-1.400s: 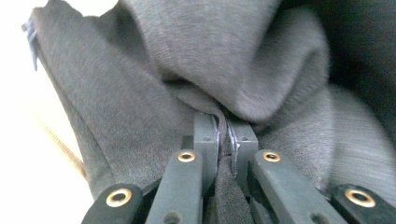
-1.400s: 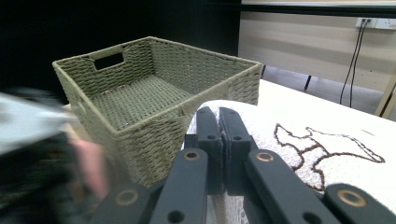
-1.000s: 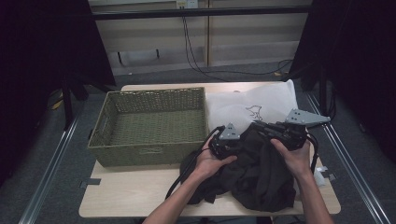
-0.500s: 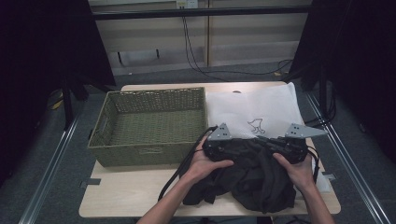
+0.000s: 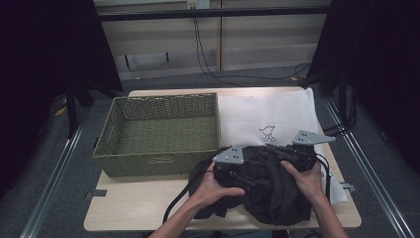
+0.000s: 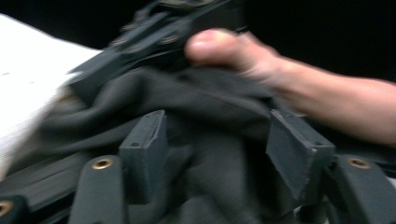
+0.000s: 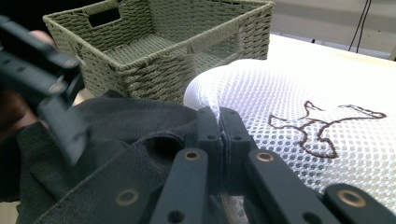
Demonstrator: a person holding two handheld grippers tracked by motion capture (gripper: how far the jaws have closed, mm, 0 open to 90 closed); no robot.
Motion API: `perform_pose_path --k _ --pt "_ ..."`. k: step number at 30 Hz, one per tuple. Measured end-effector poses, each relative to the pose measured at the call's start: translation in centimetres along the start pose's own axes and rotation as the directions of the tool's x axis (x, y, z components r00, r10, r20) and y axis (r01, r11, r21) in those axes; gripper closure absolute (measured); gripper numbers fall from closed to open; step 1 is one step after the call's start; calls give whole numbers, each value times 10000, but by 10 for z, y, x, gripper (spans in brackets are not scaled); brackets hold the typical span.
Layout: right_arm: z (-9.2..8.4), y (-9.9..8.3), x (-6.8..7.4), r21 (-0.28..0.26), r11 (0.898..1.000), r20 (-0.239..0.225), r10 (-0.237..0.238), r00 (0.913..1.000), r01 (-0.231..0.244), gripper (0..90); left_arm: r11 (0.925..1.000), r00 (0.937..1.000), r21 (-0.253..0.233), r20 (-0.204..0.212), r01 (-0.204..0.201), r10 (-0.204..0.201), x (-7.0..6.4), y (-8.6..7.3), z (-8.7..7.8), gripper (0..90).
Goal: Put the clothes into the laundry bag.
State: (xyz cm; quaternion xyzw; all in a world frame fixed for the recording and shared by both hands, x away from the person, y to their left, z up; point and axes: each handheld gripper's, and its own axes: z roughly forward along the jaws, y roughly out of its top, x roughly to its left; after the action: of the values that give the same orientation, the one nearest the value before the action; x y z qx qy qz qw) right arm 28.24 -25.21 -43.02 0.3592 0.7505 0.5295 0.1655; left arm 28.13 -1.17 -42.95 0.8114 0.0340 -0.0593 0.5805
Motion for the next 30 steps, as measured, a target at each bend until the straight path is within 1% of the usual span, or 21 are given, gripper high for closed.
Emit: perform_pose_path --k 1,2,3,4,5,6,7,8,10,11,12,13,14,16,17,19,20,21,24,27,30 --pt "1 0 0 -37 10000 2 17 10000 -17 891 10000 9999 73 138 42 -43 -1 0 4 272" --pt "1 0 1 -13 10000 3 10 10000 -10 891 9993 10000 370 41 -25 23 -2 -2 13 194" --pt "1 0 1 -15 10000 39 8 10000 -8 891 9993 10000 370 41 -25 23 -2 -2 13 155" --pt "1 0 1 -15 10000 39 8 10000 -8 891 9982 9999 595 -123 -100 107 -2 -3 17 155" --pt "2 0 1 -41 10000 51 -7 10000 7 891 9976 9996 667 -227 163 -148 4 -8 26 92" --pt "2 0 1 -41 10000 51 -7 10000 7 891 9976 9996 667 -227 163 -148 4 -8 26 76" --pt "4 -1 2 -18 10000 38 -38 10000 38 892 9947 9974 925 -588 458 -405 9 -15 36 62" --pt "4 -1 2 -18 10000 38 -38 10000 38 892 9947 9974 925 -588 458 -405 9 -15 36 51" --pt "7 -2 5 92 9999 13 -59 10000 59 891 9847 9939 1629 -996 623 -464 18 -25 44 60" --pt "8 -2 6 127 9999 -35 -102 9999 103 891 9803 9915 1814 -1168 782 -575 22 -31 48 80" --pt "9 -2 8 170 9998 -77 -121 9999 122 892 9797 9888 1770 -1309 944 -716 25 -36 49 116" --pt "11 -2 10 268 9993 -105 -244 9996 247 892 9815 9864 1685 -1508 913 -658 25 -39 47 211" --pt "11 -1 11 247 9994 -139 -249 9996 252 891 9815 9864 1685 -1508 913 -658 25 -39 47 280" --pt "9 2 13 140 9996 -193 -231 9995 233 892 9761 9842 2016 -1709 818 -471 24 -39 44 455" --pt "7 5 13 62 9997 -221 -237 9995 238 891 9769 9843 1950 -1675 876 -548 26 -39 43 548" --pt "3 10 17 -36 9995 -205 -319 9993 319 891 9789 9833 1762 -1659 1040 -746 27 -39 40 651" --pt "0 12 19 -76 9993 -207 -356 9992 354 891 9789 9833 1762 -1659 1040 -746 27 -39 40 675" --pt "-3 14 21 -124 9991 -226 -413 9989 410 891 9799 9803 1571 -1730 1229 -953 27 -37 36 691" --pt "-10 17 23 -160 9985 -133 -532 9985 530 891 9836 9796 1449 -1845 1072 -796 24 -32 31 708" --pt "-21 19 24 -314 9983 -115 -490 9987 486 891 9857 9767 1180 -1916 1205 -965 26 -26 26 715" --pt "-27 17 26 -287 9985 -61 -475 9989 473 891 9832 9732 1142 -1977 1422 -1178 31 -24 26 715"
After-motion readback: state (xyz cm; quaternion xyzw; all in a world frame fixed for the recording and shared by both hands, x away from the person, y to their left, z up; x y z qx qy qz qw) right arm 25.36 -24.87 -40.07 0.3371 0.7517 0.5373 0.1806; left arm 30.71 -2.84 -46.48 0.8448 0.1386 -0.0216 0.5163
